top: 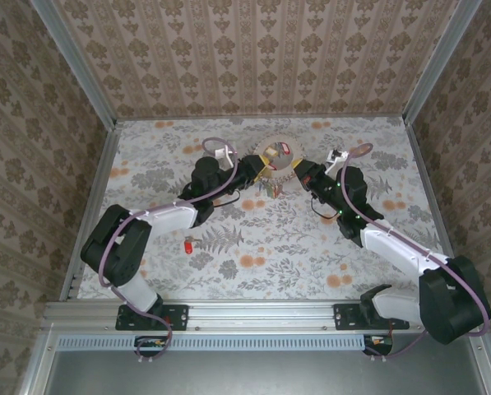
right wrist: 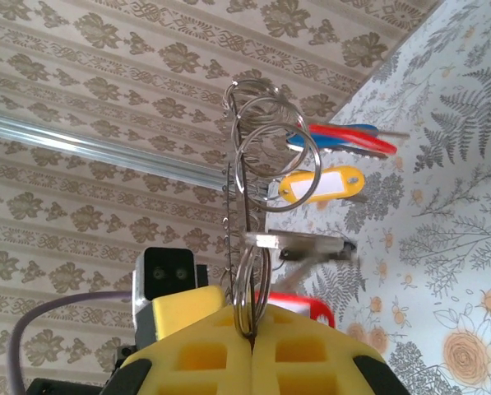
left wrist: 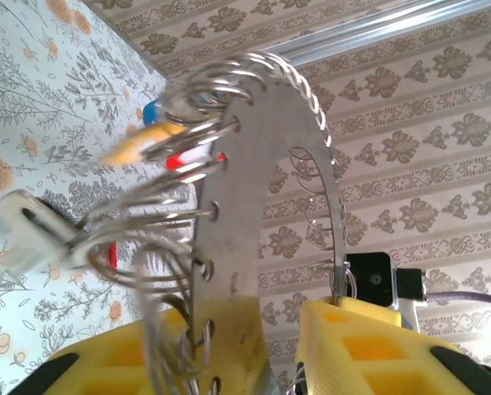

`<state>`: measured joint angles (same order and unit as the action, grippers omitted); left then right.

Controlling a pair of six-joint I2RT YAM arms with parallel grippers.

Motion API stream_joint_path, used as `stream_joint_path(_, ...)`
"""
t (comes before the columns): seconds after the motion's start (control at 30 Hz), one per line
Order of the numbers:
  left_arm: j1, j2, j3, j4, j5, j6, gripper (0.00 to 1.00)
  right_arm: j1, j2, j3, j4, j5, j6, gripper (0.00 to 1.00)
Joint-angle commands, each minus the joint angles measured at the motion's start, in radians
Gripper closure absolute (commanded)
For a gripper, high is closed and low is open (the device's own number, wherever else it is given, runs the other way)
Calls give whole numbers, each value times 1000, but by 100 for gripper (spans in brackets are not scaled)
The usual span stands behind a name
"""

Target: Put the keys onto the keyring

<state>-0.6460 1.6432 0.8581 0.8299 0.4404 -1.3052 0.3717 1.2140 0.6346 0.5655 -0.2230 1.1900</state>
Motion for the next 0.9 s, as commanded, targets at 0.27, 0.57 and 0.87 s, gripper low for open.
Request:
stream_joint_path(0.27, 48, -85, -1, 97, 50, 65, 98, 17, -195, -46, -181, 102, -238, 70)
stream_joint_path(0.57, 76, -173, 13, 153, 130, 175, 100, 4, -435, -127, -303, 212, -572, 48)
stream_joint_path(0.87, 74, -253, 61, 114, 176, 322, 100, 23, -475, -123, -216, -107, -1137, 69)
